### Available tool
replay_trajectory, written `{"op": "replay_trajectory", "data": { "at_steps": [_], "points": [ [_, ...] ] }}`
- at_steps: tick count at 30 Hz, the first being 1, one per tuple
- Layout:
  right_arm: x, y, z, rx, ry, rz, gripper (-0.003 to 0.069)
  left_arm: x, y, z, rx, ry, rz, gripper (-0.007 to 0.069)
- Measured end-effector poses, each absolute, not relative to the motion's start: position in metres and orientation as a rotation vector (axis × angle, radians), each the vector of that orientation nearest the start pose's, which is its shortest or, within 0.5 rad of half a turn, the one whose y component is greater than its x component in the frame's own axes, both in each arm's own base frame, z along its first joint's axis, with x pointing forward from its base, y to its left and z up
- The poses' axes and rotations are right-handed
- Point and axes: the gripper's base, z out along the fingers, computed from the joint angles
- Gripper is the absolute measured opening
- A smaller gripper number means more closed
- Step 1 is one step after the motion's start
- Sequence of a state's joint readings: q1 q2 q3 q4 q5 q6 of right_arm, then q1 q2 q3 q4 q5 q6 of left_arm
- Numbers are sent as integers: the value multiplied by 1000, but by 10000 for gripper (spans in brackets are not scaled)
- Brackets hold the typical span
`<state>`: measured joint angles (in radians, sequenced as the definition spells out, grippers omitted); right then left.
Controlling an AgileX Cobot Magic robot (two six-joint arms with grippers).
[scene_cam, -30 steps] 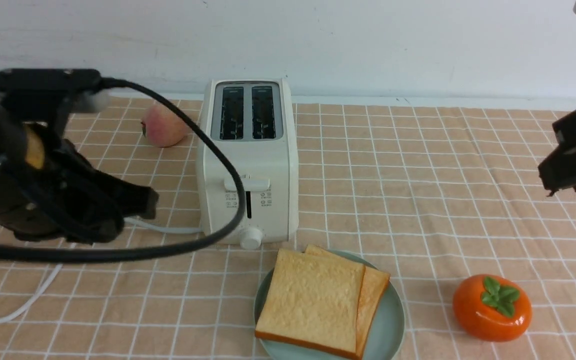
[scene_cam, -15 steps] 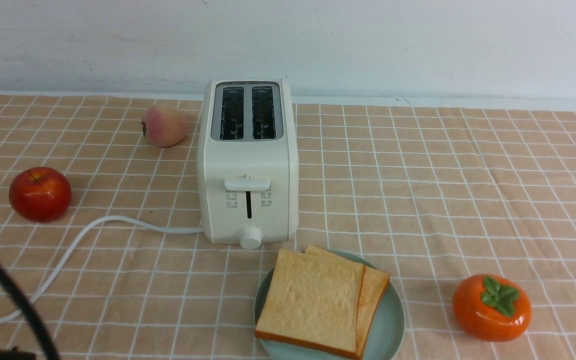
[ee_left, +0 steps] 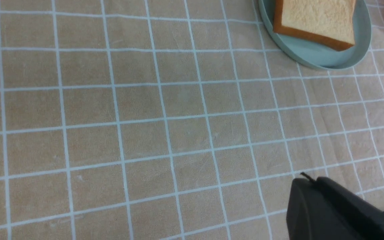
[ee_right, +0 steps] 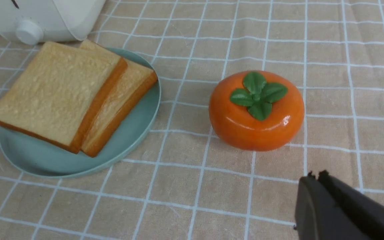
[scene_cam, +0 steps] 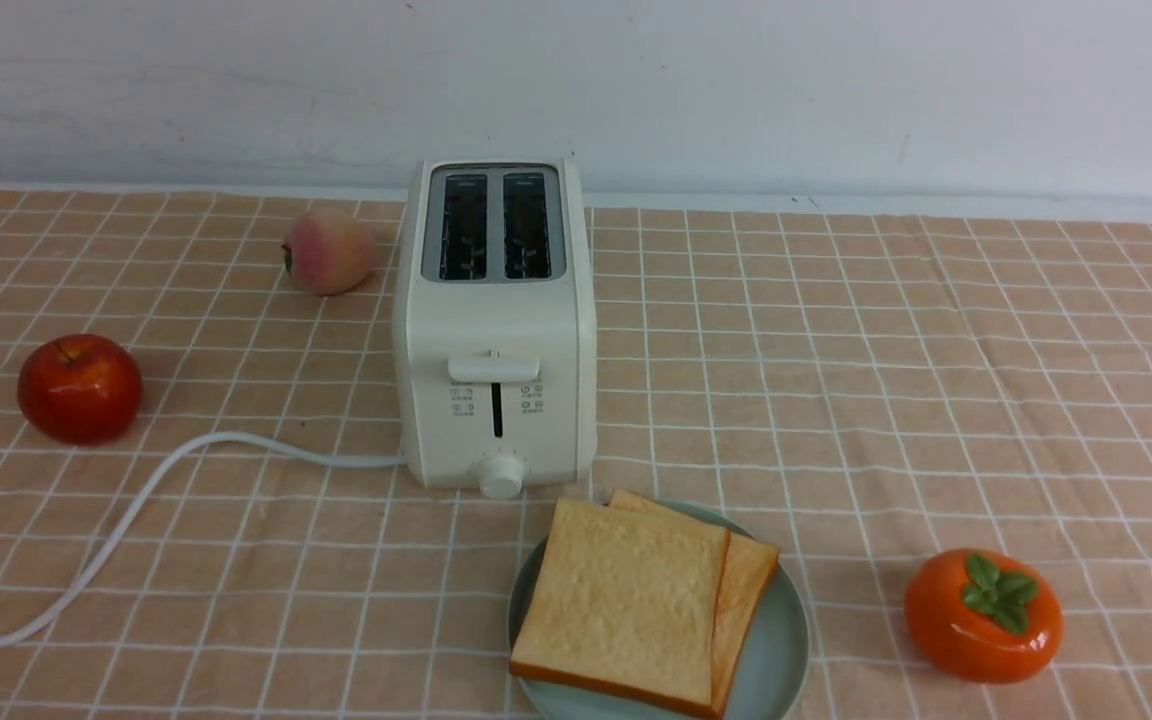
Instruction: Take toasted bread from bread machine on light coffee tablecloth place on plate.
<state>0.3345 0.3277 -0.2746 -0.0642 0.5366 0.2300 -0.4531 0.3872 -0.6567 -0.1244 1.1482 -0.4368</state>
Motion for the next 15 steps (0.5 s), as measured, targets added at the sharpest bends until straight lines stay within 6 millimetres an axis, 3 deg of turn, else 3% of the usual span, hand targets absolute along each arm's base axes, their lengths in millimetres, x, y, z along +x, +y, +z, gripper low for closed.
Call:
{"op": "replay_trajectory", "data": {
  "at_steps": [15],
  "points": [
    [71,21,238,-147,2070,277,6,35,-29,309,15,2434,-577,-14]
  ]
}}
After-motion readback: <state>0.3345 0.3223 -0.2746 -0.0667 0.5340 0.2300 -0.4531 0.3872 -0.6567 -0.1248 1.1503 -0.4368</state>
